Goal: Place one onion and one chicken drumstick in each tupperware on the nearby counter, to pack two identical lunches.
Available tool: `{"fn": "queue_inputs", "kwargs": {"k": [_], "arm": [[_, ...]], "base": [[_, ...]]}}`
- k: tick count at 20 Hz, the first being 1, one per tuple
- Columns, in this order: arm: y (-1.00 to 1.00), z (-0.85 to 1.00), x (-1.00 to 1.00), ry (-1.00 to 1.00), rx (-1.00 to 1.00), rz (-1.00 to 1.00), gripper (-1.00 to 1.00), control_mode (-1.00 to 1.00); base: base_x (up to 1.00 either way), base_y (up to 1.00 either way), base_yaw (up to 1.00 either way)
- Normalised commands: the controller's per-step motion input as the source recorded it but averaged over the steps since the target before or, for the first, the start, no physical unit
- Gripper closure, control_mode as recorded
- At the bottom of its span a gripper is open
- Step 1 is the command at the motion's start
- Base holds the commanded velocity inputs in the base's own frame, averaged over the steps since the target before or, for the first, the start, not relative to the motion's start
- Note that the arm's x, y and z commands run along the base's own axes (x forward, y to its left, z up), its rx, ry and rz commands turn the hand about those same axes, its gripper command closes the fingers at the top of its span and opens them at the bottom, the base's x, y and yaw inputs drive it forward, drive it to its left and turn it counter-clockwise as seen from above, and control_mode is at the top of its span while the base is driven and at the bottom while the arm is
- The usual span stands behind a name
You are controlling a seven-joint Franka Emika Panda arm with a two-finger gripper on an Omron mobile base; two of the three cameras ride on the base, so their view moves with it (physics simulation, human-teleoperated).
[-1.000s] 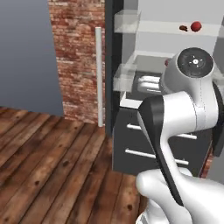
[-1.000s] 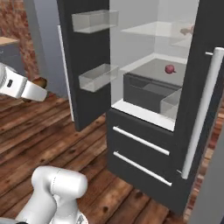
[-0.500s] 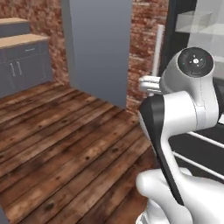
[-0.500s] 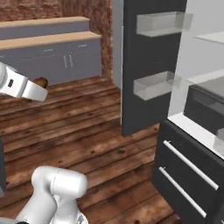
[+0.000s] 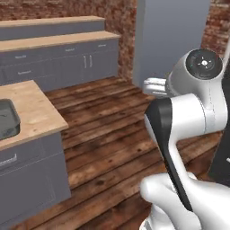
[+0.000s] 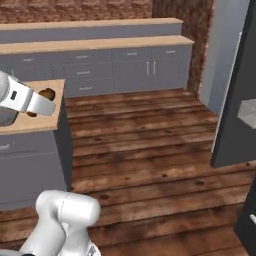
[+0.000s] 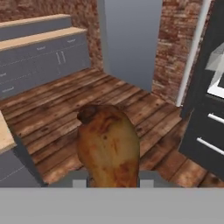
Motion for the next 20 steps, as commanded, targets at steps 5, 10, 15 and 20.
{"fn": "queue_inputs", "kwargs": {"k": [5,10,15,20], "arm": [[0.0,0.0,0.0,0.0,0.0,0.0,1.0,1.0],[0.0,0.0,0.0,0.0,0.0,0.0,1.0,1.0],[0.0,0.0,0.0,0.0,0.0,0.0,1.0,1.0],[0.0,0.0,0.0,0.0,0.0,0.0,1.0,1.0]], "base": [[-0.2,1.0,0.41],[-0.01,1.0,0.29],[0.2,0.99,0.2],[0.35,0.86,0.08]]}}
